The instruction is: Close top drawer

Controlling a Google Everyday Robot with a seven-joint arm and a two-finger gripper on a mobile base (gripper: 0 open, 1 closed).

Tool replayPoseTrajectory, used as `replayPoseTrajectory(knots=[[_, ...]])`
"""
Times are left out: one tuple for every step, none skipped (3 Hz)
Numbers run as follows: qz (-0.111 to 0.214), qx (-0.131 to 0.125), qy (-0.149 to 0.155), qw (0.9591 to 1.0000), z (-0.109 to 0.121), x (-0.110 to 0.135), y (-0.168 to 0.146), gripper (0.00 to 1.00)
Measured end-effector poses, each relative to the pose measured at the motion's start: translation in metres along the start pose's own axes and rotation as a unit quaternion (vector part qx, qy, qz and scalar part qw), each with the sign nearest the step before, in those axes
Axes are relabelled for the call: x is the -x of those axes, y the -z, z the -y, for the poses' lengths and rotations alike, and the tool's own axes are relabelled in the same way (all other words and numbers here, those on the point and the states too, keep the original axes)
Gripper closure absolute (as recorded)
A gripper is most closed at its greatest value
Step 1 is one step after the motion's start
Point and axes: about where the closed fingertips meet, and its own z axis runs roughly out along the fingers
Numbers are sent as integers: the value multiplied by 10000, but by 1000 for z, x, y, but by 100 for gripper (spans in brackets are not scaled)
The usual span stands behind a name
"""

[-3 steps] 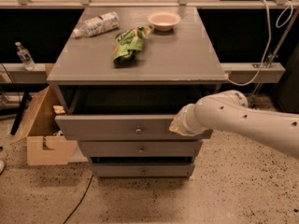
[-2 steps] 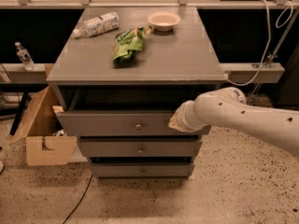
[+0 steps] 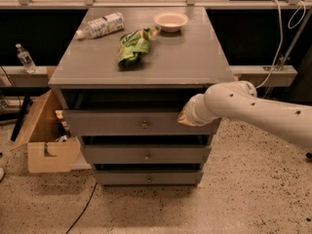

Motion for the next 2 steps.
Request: replayPoseTrajectory(knots=[[48,7,88,9999,-3,2,8,100],[184,108,114,9997,-31,3,35,100]])
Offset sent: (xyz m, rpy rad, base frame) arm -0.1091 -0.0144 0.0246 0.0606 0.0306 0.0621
